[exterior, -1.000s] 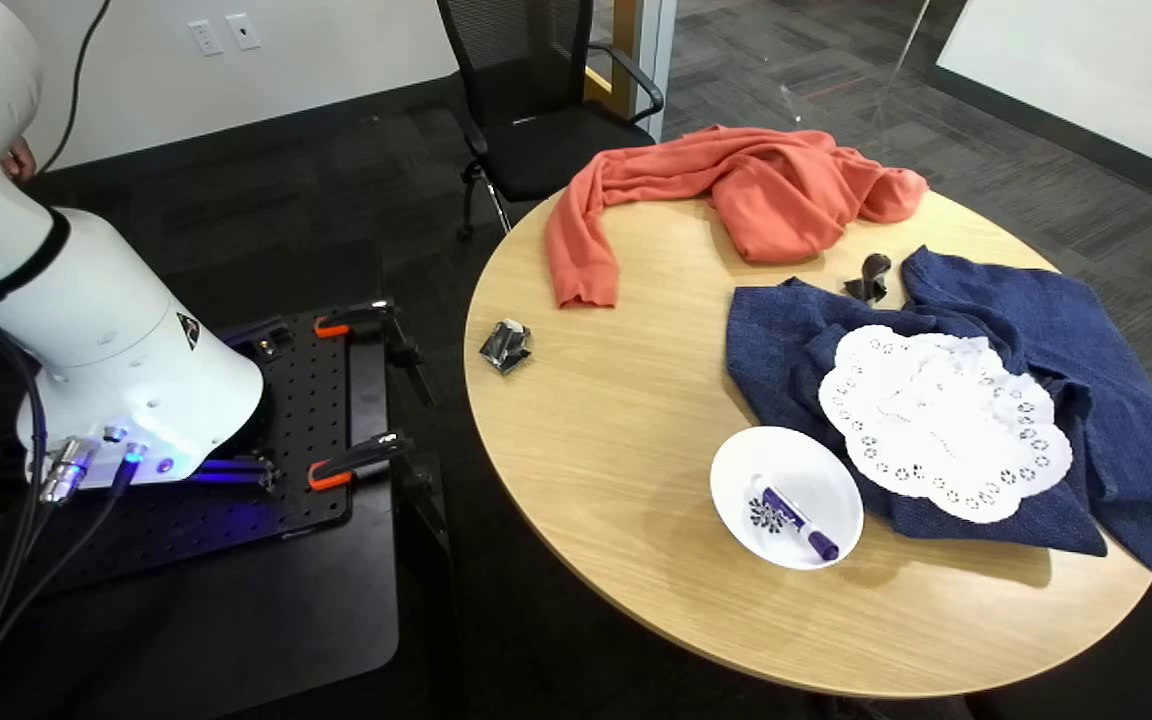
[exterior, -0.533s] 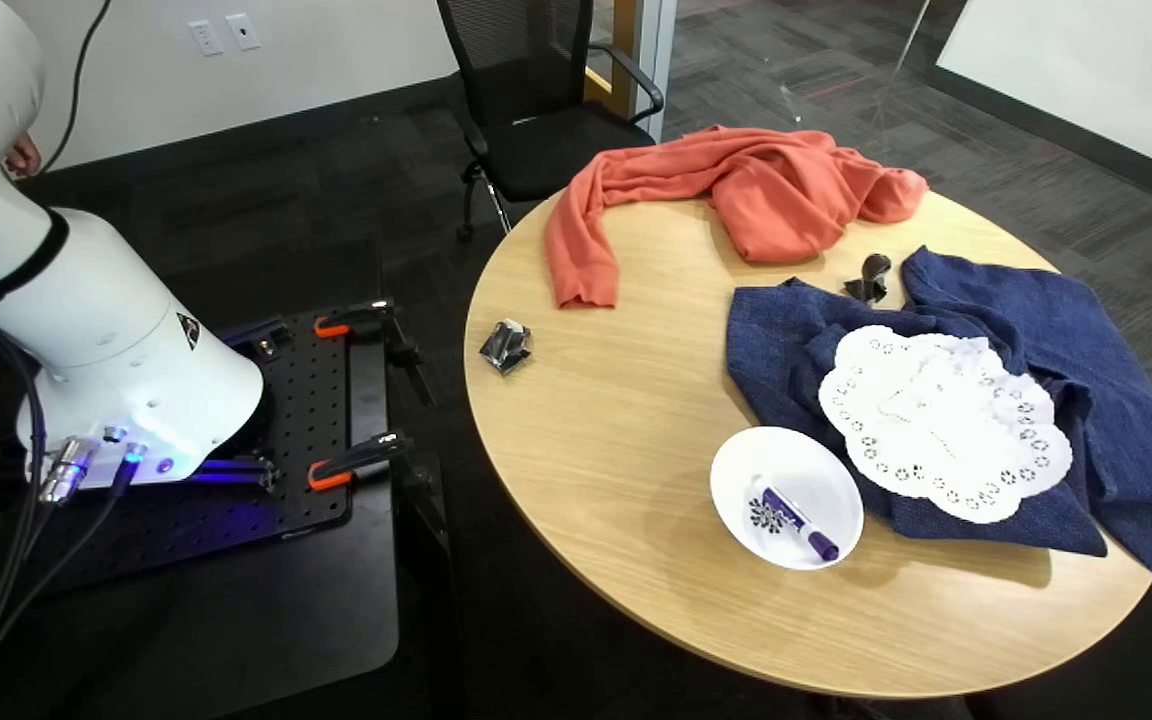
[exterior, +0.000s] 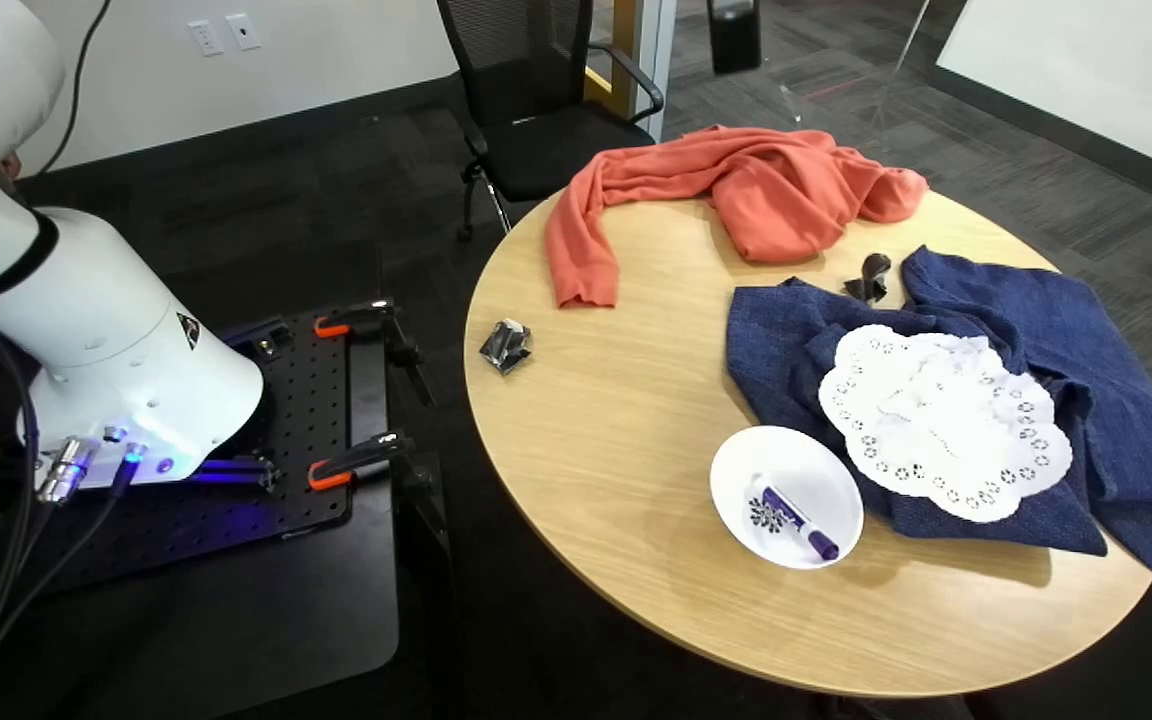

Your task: Put the marker on the table

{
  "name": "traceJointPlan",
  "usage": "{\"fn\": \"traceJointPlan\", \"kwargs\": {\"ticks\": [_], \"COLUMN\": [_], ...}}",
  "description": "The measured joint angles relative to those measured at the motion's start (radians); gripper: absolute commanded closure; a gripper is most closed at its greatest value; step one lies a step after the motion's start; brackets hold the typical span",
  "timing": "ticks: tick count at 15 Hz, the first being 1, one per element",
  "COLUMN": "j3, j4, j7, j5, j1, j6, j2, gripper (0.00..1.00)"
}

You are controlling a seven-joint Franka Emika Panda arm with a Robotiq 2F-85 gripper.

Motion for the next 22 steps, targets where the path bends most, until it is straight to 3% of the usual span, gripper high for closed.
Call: {"fn": "traceJointPlan", "kwargs": {"ticks": [7,11,22], "j3": [-0.003,-0.018,-0.067], "j4": [0.092,0.100,0.101], "j7": [0.285,0.386,0.457], "j5": [-0.034,-0.034,-0.010], "j1": [-0.013,-0.003,0.022], "j6": [0.077,0.156,0.201], "j2": [0.257,0.351,0.387], "gripper": [0.00,0.00,0.00]}}
